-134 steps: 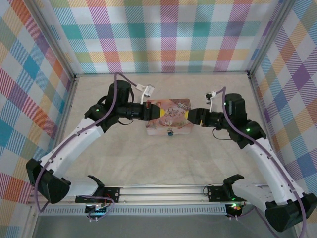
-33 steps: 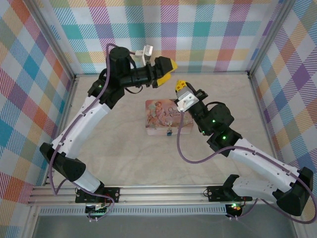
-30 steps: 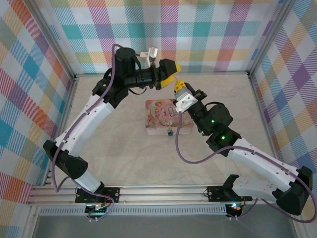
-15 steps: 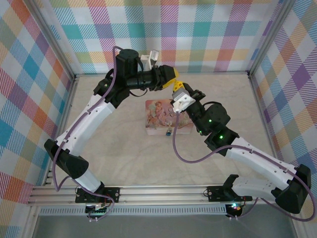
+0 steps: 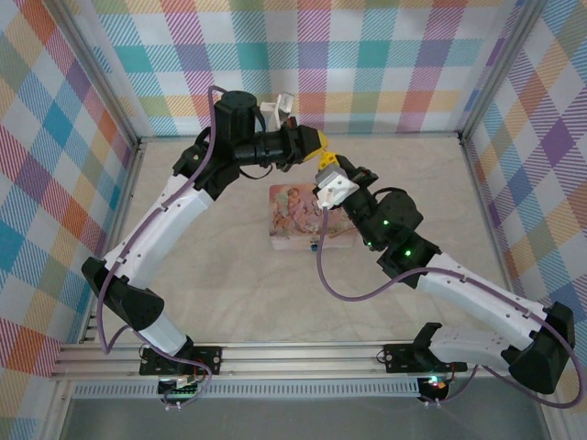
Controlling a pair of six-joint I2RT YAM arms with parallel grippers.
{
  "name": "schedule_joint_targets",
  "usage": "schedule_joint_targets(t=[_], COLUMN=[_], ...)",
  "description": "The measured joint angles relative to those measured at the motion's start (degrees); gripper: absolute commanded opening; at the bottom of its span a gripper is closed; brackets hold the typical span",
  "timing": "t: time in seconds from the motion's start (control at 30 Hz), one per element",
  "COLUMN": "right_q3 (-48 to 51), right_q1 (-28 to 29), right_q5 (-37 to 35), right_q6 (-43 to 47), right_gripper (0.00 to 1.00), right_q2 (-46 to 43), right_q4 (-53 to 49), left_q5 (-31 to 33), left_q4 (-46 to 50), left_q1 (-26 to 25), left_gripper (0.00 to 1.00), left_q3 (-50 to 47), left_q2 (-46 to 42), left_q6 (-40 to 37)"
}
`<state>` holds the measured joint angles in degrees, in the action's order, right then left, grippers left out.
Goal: Unlock the padlock with the key
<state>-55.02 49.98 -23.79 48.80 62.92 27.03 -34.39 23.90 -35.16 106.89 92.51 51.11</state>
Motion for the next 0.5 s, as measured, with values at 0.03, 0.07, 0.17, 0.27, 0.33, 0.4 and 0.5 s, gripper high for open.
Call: schedule_joint_targets(t=[0.03, 0.07, 0.17, 0.27, 0.33, 0.4, 0.5], right_q3=[-0.1, -0.4, -1.4, -1.6, -1.6, -1.5, -0.2], right_q1=[0.0, 0.0, 0.0, 0.0, -0.1, -0.1, -0.1], right_q5=[0.0, -0.2, -1.8, -3.5, -4.2, -4.5, -4.5], right_q6=[-0.3, -0.9, -3.8, -8.0, -12.2, -16.8, -24.3], right_gripper=[0.2, 0.27, 0.41, 0.55, 0.6, 0.66, 0.8], right_q2=[0.0, 0.0, 0.0, -0.5, -1.4, -2.3, -3.9], right_q4=[-0.7, -2.1, -6.4, -10.4, -14.1, -17.9, -22.2], left_q5=[0.0, 0.3, 2.0, 5.0, 7.1, 8.8, 10.7], left_q4=[0.3, 0.8, 2.4, 3.7, 4.6, 5.2, 5.3], left_q1=[0.0, 0.0, 0.4, 0.8, 1.0, 1.1, 1.2], left_gripper=[0.0, 0.0, 0.0, 0.0, 0.0, 0.0, 0.0], left_q3=[0.0, 0.0, -0.1, -1.9, -3.6, -5.7, -9.3], left_q2=[0.0, 0.0, 0.0, -1.0, -2.0, -3.1, -4.4], left_q6=[-0.3, -0.8, -3.0, -6.3, -8.7, -11.0, -14.1])
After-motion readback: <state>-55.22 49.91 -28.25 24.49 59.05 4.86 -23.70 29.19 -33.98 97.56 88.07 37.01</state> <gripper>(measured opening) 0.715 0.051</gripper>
